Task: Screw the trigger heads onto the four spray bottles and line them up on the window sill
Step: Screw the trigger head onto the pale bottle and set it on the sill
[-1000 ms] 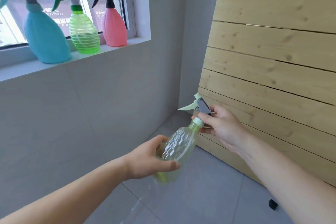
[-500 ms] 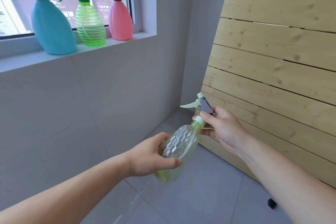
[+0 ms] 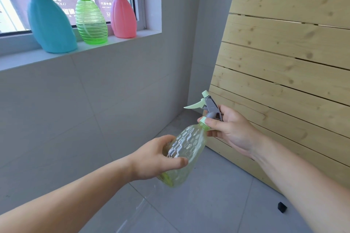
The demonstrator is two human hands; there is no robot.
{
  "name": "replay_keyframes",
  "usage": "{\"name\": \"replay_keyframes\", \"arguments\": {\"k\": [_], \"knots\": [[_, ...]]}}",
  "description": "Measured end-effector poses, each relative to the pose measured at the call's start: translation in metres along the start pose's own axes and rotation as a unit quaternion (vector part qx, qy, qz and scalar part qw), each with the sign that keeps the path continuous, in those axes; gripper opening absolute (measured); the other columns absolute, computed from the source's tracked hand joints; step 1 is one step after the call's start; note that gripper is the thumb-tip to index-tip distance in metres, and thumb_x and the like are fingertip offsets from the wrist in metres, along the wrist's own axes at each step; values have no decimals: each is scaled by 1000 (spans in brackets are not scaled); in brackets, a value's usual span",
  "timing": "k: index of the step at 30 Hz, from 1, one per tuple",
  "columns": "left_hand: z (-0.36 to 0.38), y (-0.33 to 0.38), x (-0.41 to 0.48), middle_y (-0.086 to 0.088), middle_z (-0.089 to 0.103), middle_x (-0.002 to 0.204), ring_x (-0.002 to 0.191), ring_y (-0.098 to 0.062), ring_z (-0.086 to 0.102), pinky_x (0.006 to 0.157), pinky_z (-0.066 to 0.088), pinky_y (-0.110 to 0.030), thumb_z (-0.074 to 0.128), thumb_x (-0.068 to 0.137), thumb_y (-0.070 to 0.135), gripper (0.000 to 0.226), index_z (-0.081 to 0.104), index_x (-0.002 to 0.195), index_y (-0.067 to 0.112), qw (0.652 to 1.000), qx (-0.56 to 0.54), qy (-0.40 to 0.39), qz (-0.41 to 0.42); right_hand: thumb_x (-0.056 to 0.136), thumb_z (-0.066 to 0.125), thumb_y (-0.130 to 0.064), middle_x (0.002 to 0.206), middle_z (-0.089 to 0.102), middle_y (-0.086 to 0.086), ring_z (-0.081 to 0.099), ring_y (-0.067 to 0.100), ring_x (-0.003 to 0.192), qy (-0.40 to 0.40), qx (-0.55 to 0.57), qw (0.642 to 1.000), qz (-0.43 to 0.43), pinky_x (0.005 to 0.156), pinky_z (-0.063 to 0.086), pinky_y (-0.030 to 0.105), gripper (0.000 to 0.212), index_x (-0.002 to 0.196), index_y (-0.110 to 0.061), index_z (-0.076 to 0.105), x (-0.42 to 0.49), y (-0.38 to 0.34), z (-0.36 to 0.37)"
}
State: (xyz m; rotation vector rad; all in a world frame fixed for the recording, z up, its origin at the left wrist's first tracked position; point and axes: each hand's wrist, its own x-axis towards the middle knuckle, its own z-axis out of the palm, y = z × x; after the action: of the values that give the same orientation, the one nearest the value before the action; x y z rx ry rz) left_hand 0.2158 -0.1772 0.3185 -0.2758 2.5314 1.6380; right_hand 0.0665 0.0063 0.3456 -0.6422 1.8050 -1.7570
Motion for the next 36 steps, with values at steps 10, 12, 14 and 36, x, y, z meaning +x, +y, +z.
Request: {"name": "replay_keyframes", "arguments": {"k": [10,12,14,36], "knots": [[5,5,4,12,63,79,69,-7,59,65,54,-26,73,65,54,46,63,98,24,1000,18,12,16,95,65,-17,104,58,5,61,19,90,48,-18,999,13,72,56,33,16,107,-10,58,3,2,2],[5,5,5,12,63,79,69,-6,59,65,54,-27,73,65,55,45,63,97,25,1000,18,13,15,94,64,-7,111,57,5,62,20,97,28,29,999,20,70,55,30,16,109,-9,59,2,0,-1],[5,5,5,12,62,78,68,-6,59,64,54,-27,75,68,51,42,62,97,25,1000,16,13,16,92,64,-1,115,59,4,63,22,102,17,50,998,15,72,55,30,21,111,-8,59,2,-1,-3],[2,5,4,17,60,70,64,-5,56,60,50,-22,80,79,39,23,59,87,32,999,15,14,39,94,64,-9,104,60,5,60,18,93,19,24,999,7,71,53,31,13,106,-12,61,4,-2,0]]}}
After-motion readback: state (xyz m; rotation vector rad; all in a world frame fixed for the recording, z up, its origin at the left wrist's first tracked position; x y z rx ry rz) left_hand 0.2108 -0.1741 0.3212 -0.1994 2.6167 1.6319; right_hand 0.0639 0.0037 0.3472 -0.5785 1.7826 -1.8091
